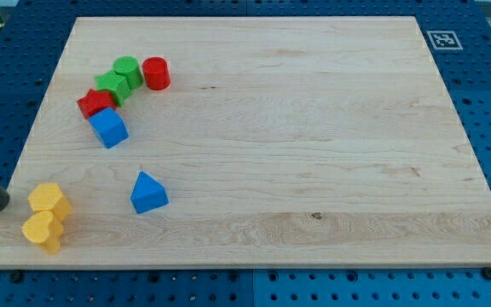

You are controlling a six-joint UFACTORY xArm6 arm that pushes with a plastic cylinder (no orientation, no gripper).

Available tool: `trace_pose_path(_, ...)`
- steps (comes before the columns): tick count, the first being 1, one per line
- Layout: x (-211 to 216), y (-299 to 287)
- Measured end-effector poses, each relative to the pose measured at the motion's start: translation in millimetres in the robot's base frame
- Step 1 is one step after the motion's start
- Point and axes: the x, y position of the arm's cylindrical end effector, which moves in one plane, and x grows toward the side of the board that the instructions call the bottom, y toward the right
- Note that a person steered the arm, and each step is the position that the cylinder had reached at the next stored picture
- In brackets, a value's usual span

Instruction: Push the yellow heart and the yellow hexagon right a bit

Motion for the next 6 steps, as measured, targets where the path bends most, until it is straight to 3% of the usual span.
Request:
trace_pose_path(4, -10, 75)
trace_pose_path(6, -6, 33)
